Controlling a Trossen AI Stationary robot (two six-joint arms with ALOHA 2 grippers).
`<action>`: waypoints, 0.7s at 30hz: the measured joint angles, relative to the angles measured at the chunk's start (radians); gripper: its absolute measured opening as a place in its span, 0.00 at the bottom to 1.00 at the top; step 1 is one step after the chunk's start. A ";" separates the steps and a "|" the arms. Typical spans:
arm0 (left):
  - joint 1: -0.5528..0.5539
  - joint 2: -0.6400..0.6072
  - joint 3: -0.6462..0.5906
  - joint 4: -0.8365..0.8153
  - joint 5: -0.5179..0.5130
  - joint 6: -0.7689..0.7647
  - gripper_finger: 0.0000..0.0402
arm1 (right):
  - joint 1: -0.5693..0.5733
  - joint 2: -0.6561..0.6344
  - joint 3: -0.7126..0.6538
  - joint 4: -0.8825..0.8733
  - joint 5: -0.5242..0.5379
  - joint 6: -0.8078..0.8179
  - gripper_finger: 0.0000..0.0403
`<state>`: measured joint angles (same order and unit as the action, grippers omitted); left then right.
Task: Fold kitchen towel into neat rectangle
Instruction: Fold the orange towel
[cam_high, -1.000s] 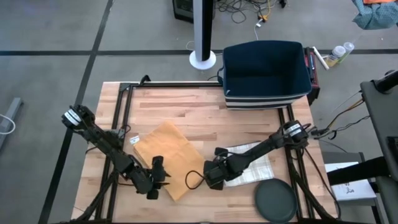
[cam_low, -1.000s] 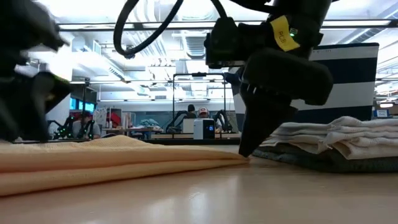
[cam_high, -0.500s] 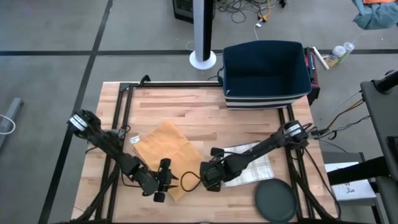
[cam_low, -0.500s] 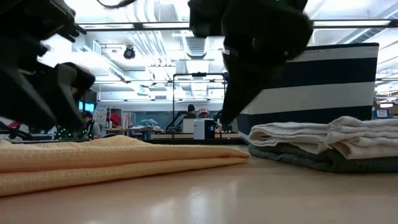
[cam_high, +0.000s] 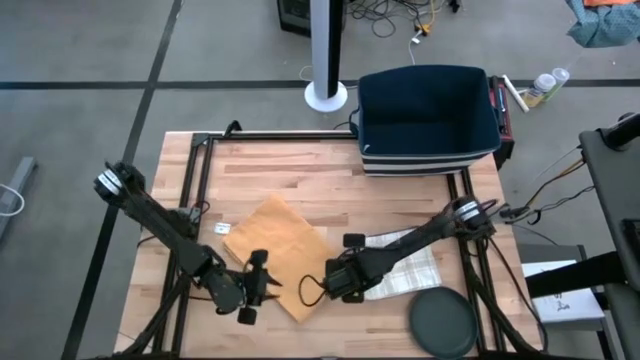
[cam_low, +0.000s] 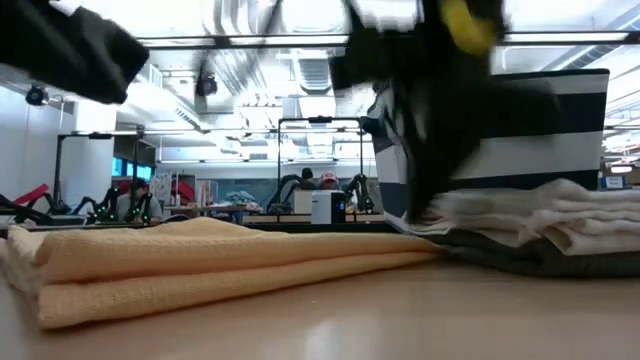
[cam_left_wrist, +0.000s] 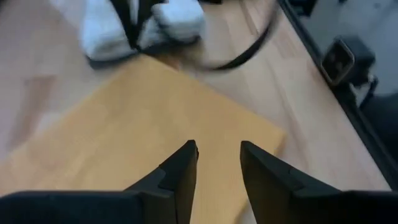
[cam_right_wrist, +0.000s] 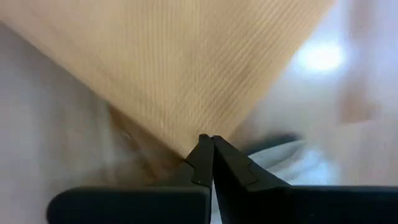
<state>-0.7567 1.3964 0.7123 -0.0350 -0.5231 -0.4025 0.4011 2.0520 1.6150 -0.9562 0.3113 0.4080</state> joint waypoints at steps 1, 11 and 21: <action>0.000 -0.011 -0.004 0.008 -0.016 0.001 0.29 | 0.002 -0.014 0.004 0.017 0.002 0.000 0.00; -0.004 0.001 -0.076 0.015 0.044 -0.136 0.27 | 0.020 0.057 -0.017 0.221 -0.085 -0.015 0.00; -0.112 -0.103 -0.081 -0.045 0.072 -0.190 0.21 | 0.069 0.207 0.091 0.456 -0.241 0.115 0.00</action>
<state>-0.8683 1.2931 0.6318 -0.0799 -0.4514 -0.5924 0.4703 2.2588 1.7063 -0.4998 0.0702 0.5234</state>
